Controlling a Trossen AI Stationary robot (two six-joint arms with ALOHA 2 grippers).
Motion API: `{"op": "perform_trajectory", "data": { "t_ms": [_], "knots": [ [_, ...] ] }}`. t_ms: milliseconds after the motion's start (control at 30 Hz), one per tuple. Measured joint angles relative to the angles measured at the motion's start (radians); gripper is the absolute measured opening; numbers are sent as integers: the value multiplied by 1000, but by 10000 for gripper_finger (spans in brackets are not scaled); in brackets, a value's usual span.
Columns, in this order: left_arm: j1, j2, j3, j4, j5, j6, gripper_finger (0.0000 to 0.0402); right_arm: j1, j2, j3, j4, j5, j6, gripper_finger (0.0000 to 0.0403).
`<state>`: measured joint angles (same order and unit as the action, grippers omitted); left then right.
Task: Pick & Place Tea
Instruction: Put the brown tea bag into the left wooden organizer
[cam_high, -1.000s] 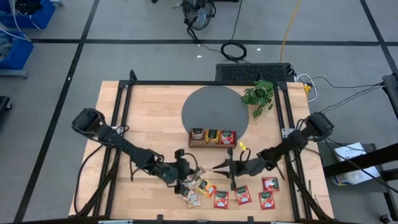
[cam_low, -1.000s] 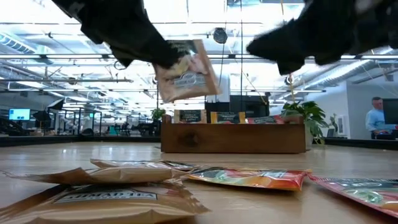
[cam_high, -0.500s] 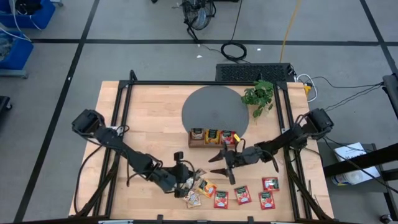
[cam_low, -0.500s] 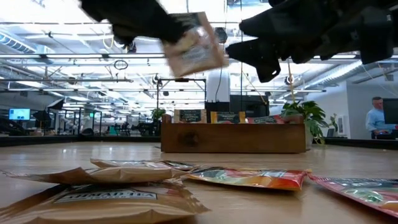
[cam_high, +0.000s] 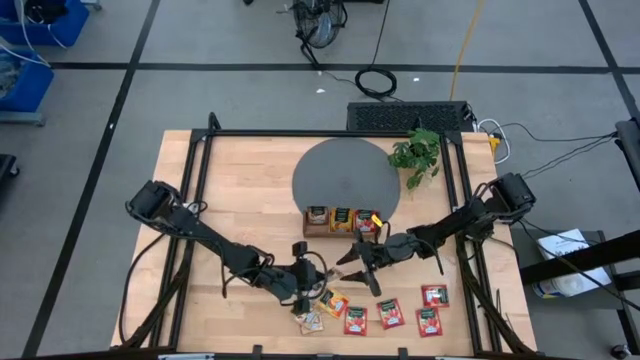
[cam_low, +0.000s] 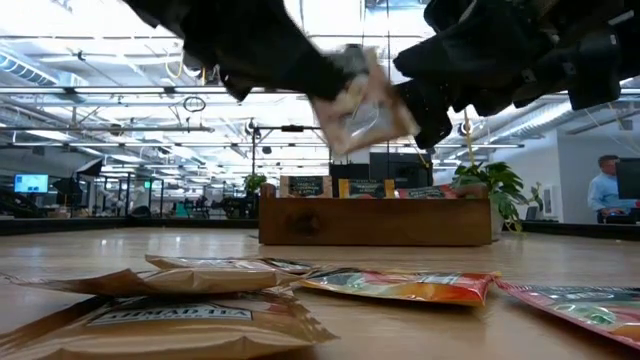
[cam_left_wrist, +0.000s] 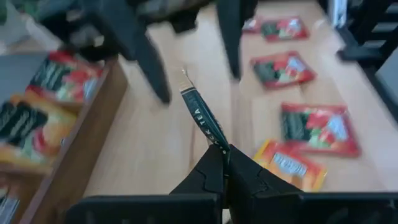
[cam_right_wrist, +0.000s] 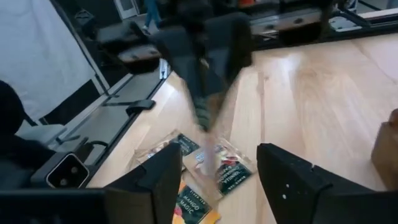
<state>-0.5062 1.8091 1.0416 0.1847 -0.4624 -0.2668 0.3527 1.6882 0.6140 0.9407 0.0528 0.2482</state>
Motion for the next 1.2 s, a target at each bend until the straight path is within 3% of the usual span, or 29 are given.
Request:
{"op": "perform_trajectory", "data": {
  "t_ms": [267, 367, 533, 667, 933, 1200],
  "knots": [
    [9, 0, 25, 3, 13, 11, 6, 0, 62, 22, 29, -2, 4, 163],
    [9, 11, 24, 0, 13, 10, 3, 0, 96, 52, 23, -3, -7, 125],
    [10, 11, 23, -24, 7, -5, 7, 0, 110, 68, 11, -6, -66, 15],
    [10, 11, 24, -24, 5, -1, 5, 0, 109, 68, 6, -5, -73, 9],
    [-11, -39, 23, -58, 9, -24, 90, 9, 110, 48, -24, 9, -183, 2],
    [-18, -69, 24, -78, -13, -123, 186, 43, 110, 39, 9, 130, -300, 1]
  ]
}}
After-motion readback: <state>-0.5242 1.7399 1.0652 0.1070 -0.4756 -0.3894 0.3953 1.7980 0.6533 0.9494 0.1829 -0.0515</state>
